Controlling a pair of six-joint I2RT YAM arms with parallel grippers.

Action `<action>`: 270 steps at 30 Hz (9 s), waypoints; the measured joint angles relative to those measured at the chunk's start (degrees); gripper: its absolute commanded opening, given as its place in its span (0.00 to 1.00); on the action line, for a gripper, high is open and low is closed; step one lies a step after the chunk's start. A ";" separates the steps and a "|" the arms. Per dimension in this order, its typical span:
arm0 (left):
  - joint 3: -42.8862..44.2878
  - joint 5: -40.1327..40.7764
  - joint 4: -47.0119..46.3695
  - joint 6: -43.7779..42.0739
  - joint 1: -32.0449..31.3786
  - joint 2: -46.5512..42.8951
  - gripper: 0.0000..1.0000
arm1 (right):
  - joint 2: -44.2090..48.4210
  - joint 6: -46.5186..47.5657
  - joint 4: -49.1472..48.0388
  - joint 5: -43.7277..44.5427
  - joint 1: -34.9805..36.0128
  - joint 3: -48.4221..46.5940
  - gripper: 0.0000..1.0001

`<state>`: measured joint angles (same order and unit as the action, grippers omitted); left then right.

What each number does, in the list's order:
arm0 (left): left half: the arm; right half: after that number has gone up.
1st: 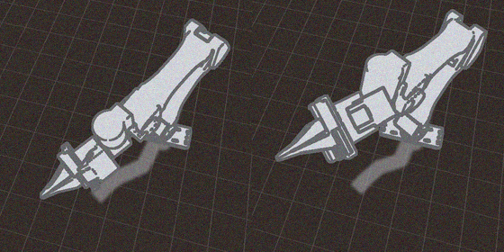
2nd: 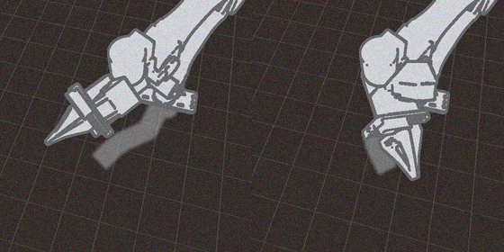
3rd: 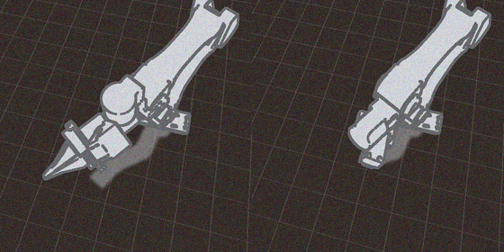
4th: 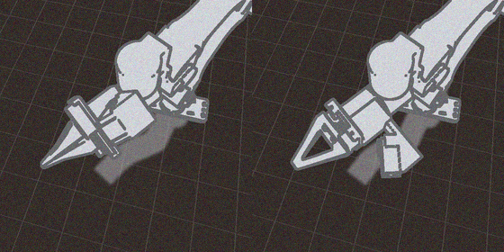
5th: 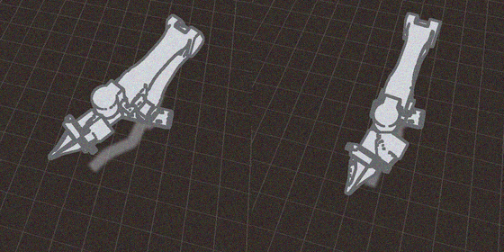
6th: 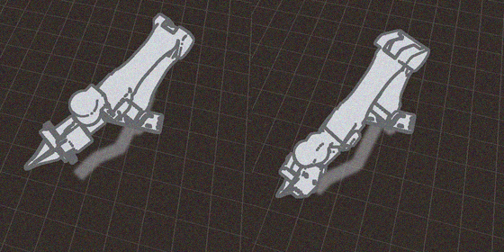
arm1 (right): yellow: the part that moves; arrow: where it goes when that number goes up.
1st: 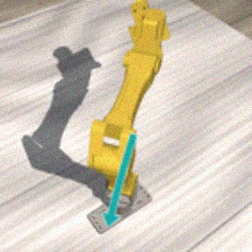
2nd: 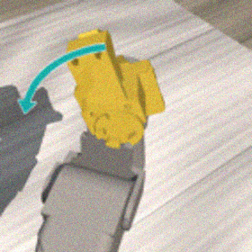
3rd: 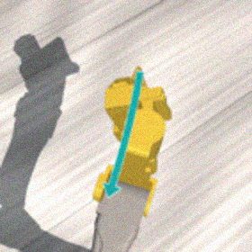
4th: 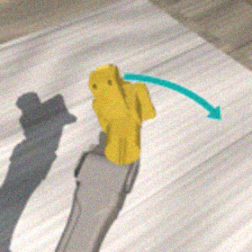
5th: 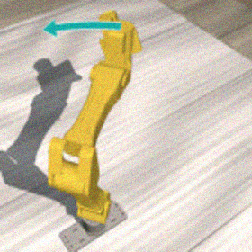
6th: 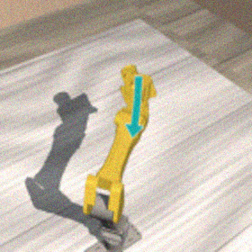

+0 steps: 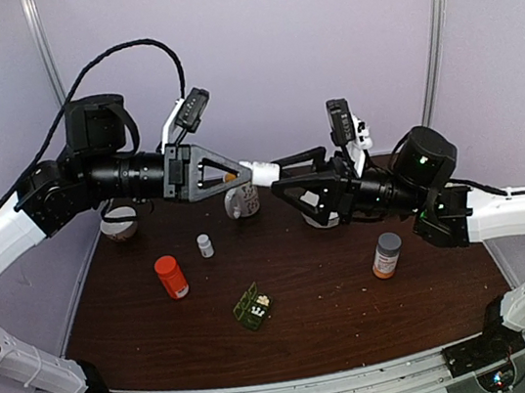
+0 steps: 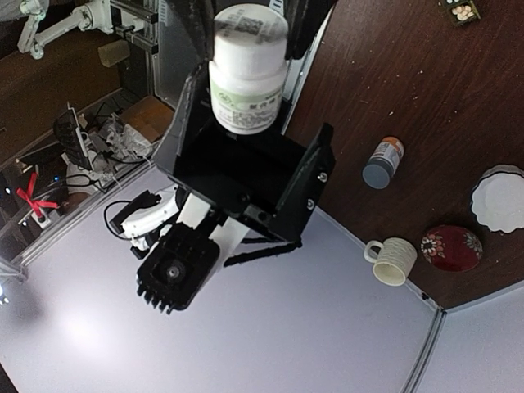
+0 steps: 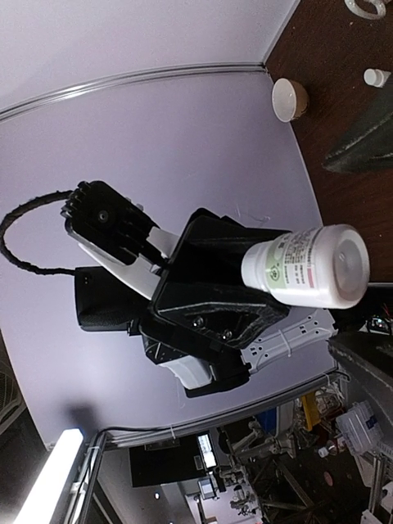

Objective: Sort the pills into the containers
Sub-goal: Pass from the right arm to the left, then hold the pill bottle, then unscrew the lid of the pill bottle.

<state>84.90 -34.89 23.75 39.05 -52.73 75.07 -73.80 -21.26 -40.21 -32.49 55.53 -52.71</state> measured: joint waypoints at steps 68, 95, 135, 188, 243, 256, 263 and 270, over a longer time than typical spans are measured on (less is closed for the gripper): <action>8.90 -6.54 12.63 2.12 0.17 7.39 0.00 | 7.56 41.97 18.45 23.58 11.37 0.70 0.12; 12.37 -8.83 13.07 -5.81 2.34 8.02 0.00 | 12.57 29.38 17.81 22.10 13.22 5.05 0.82; 15.87 -8.31 16.92 -19.02 3.19 9.35 0.00 | 6.97 -4.52 11.23 12.09 8.07 0.24 0.73; 14.95 -10.27 16.59 -18.36 2.47 8.85 0.00 | 3.58 -1.97 10.10 11.21 5.84 -2.32 0.53; 3.65 -11.26 -2.73 31.17 3.21 6.95 0.98 | 10.38 38.69 9.14 16.96 5.35 7.43 0.15; -3.17 -1.40 0.02 -19.19 5.03 -8.11 0.98 | 12.31 14.69 9.42 12.90 5.01 8.85 0.16; -4.55 -2.60 -0.94 -46.29 4.98 -10.64 0.97 | 10.88 3.58 13.49 5.01 4.79 3.63 0.16; -4.74 1.31 2.75 -73.29 1.55 -7.17 0.98 | 10.25 -3.50 14.64 1.09 4.79 1.09 0.15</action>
<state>80.16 -33.58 26.50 -34.24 -51.18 67.90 -63.55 -24.75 -25.56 -31.40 60.31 -51.62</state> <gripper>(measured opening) 0.976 0.286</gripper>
